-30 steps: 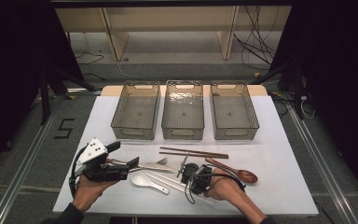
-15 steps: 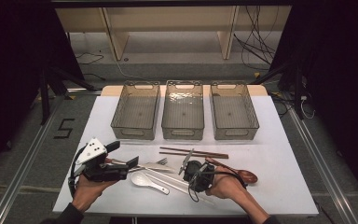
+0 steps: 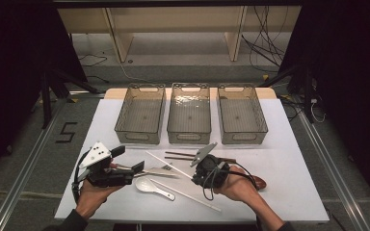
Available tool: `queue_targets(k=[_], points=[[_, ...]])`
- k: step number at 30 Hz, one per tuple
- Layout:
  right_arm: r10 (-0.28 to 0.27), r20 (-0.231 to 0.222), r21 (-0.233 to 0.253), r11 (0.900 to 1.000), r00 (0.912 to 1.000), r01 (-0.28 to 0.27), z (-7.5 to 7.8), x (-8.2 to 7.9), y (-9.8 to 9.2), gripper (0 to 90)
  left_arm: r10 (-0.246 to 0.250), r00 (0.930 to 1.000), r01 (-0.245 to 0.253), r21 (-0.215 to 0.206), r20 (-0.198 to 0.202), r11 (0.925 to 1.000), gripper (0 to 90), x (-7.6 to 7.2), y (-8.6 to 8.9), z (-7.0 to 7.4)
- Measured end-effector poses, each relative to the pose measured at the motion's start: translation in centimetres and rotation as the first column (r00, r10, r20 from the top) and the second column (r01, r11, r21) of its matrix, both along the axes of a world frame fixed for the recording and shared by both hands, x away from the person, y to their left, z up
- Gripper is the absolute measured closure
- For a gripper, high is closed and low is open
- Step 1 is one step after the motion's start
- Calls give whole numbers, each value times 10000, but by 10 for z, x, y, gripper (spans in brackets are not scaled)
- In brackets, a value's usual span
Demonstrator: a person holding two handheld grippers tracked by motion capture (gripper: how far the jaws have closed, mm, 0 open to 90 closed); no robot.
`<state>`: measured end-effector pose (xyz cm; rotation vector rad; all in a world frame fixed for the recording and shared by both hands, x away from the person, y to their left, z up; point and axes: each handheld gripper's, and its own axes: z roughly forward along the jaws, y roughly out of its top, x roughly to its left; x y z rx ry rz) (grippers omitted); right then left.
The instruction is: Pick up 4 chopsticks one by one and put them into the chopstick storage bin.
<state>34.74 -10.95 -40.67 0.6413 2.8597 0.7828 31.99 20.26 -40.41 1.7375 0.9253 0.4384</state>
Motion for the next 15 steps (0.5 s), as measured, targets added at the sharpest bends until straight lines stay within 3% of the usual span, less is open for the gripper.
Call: queue_targets(k=[5,7,15], points=[[-545,396,859,9950,9977,510,8,0,-1,851,-282,9982,275,-134,-530,9995,101,6,-15,-1],[-804,674,1432,9872,9945,701,11,0,0,851,-391,9960,368,-306,-806,9989,101,8,-21,-2],[-1026,1095,2087,9749,9887,781,14,-5,6,850,-624,9920,536,-810,-1100,9953,157,22,-46,-1]])
